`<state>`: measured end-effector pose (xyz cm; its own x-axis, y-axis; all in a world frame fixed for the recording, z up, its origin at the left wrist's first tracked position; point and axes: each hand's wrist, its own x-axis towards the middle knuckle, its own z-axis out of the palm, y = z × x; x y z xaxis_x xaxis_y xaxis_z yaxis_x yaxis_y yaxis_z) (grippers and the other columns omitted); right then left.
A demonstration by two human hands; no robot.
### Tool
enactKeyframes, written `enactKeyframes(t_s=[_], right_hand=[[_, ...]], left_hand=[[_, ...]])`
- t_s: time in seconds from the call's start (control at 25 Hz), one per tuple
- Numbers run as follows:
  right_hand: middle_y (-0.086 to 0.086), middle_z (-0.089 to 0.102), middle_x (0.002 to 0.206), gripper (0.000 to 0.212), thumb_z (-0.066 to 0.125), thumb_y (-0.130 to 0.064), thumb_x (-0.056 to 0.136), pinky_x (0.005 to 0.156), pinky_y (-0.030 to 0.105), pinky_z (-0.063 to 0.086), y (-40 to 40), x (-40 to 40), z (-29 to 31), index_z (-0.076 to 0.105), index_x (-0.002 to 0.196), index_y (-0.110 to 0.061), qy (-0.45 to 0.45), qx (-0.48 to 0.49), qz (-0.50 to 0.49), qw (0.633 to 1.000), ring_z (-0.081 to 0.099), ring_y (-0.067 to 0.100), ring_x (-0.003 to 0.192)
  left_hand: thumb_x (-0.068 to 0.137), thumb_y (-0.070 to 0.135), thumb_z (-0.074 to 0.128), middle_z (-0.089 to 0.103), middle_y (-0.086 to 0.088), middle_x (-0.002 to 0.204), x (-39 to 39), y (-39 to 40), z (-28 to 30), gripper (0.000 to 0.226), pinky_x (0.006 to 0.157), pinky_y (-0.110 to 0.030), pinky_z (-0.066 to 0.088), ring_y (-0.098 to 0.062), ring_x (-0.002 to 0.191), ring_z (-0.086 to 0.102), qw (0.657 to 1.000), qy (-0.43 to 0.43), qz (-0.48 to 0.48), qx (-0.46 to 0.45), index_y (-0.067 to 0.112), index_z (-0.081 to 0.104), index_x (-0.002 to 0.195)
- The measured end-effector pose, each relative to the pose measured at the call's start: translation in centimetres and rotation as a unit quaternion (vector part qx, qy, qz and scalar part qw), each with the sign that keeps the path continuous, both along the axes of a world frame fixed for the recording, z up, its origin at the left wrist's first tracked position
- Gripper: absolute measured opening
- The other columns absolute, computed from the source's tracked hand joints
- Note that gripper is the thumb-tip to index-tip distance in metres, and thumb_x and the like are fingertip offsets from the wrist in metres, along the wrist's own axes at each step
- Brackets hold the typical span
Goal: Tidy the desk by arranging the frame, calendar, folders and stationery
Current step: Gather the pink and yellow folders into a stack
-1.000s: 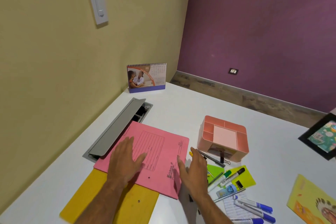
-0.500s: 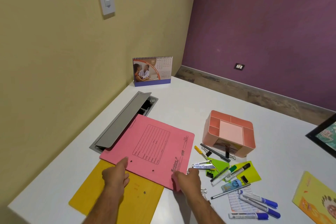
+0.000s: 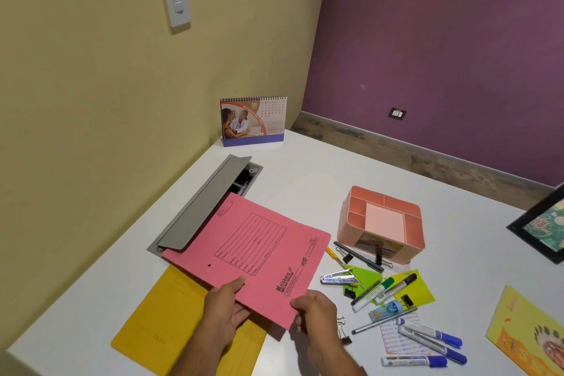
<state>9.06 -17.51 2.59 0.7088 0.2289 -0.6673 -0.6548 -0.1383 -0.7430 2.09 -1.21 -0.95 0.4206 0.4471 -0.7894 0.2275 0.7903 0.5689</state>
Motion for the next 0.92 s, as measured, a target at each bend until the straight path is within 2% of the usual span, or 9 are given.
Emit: enactKeyframes(t_s=[0.12, 0.24, 0.36, 0.48, 0.64, 0.72, 0.76, 0.84, 0.92], right_hand=[[0.025, 0.063, 0.066, 0.029, 0.067, 0.003, 0.068, 0.037, 0.024, 0.036, -1.3, -0.5, 0.2, 0.054, 0.092, 0.014, -0.047, 0.075, -0.020, 0.996, 0.044, 0.018, 0.040], [0.023, 0.059, 0.059, 0.052, 0.076, -0.029, 0.070, 0.037, 0.025, 0.045, -2.4, -0.4, 0.2, 0.057, 0.092, 0.014, -0.042, 0.172, -0.068, 0.982, 0.051, 0.022, 0.040], [0.023, 0.062, 0.061, 0.078, 0.049, -0.064, 0.080, 0.045, 0.032, 0.051, -4.1, 1.0, -0.4, 0.061, 0.101, 0.011, 0.032, 0.224, -0.144, 0.963, 0.060, 0.029, 0.046], [0.022, 0.070, 0.081, 0.077, 0.042, -0.074, 0.081, 0.062, 0.044, 0.056, -5.7, 2.5, 0.1, 0.066, 0.101, -0.004, 0.071, 0.237, -0.137, 0.959, 0.068, 0.035, 0.069], [0.022, 0.072, 0.088, 0.076, 0.062, -0.075, 0.068, 0.069, 0.046, 0.056, -7.4, 5.0, 3.1, 0.075, 0.099, -0.006, 0.093, 0.242, -0.061, 0.964, 0.070, 0.037, 0.075], [0.026, 0.069, 0.106, 0.065, 0.059, -0.060, 0.085, 0.084, 0.053, 0.054, -8.0, 5.8, 3.7, 0.069, 0.113, -0.003, 0.090, 0.239, 0.008, 0.967, 0.067, 0.042, 0.093], [0.028, 0.067, 0.114, 0.049, 0.062, -0.041, 0.090, 0.090, 0.055, 0.051, -8.1, 6.0, 3.5, 0.065, 0.119, -0.001, 0.072, 0.228, 0.037, 0.970, 0.065, 0.044, 0.101], [0.028, 0.068, 0.112, 0.036, 0.067, -0.002, 0.085, 0.088, 0.053, 0.053, -8.0, 6.2, 3.0, 0.062, 0.120, 0.004, -0.005, 0.150, 0.066, 0.986, 0.066, 0.044, 0.100], [0.025, 0.072, 0.104, 0.035, 0.064, 0.014, 0.080, 0.082, 0.049, 0.056, -7.8, 6.2, 2.5, 0.064, 0.114, 0.004, -0.063, 0.094, 0.057, 0.992, 0.069, 0.042, 0.093]], left_hand=[[0.092, 0.010, 0.064, 0.074, -0.021, 0.099, 0.4, -0.6, 0.6, 0.027, 0.072, -0.047, 0.061, -0.038, 0.095, 0.069, 0.999, -0.033, -0.006, -0.003, 0.005, 0.059, 0.118], [0.094, 0.012, 0.060, 0.072, -0.021, 0.106, 0.6, -1.0, 0.9, 0.028, 0.063, -0.042, 0.059, -0.038, 0.100, 0.067, 0.998, -0.059, 0.000, -0.004, 0.007, 0.058, 0.122], [0.097, 0.009, 0.054, 0.071, -0.020, 0.111, 0.5, -1.1, 1.5, 0.028, 0.071, -0.045, 0.059, -0.038, 0.103, 0.067, 0.996, -0.092, -0.015, 0.007, 0.009, 0.056, 0.124], [0.098, 0.007, 0.051, 0.072, -0.017, 0.111, 0.0, -0.6, 2.3, 0.029, 0.082, -0.048, 0.057, -0.037, 0.104, 0.068, 0.990, -0.115, -0.076, 0.036, 0.013, 0.057, 0.125], [0.098, 0.008, 0.053, 0.073, -0.017, 0.108, -0.2, 0.9, 4.1, 0.028, 0.073, -0.045, 0.057, -0.039, 0.095, 0.069, 0.971, -0.107, -0.193, 0.097, 0.018, 0.061, 0.123], [0.097, 0.007, 0.055, 0.074, -0.015, 0.106, 0.0, 1.6, 4.6, 0.028, 0.072, -0.043, 0.057, -0.038, 0.092, 0.070, 0.957, -0.097, -0.242, 0.128, 0.017, 0.061, 0.122], [0.097, 0.007, 0.055, 0.074, -0.015, 0.106, 0.2, 1.8, 4.8, 0.028, 0.074, -0.044, 0.058, -0.037, 0.093, 0.071, 0.951, -0.095, -0.258, 0.142, 0.018, 0.062, 0.122], [0.096, 0.010, 0.059, 0.075, -0.013, 0.104, 0.6, 2.0, 5.2, 0.025, 0.077, -0.046, 0.059, -0.035, 0.093, 0.072, 0.941, -0.094, -0.277, 0.170, 0.019, 0.063, 0.119], [0.093, 0.018, 0.064, 0.076, -0.011, 0.099, 0.9, 2.2, 5.0, 0.020, 0.080, -0.048, 0.059, -0.033, 0.089, 0.073, 0.930, -0.079, -0.287, 0.215, 0.016, 0.066, 0.113]])
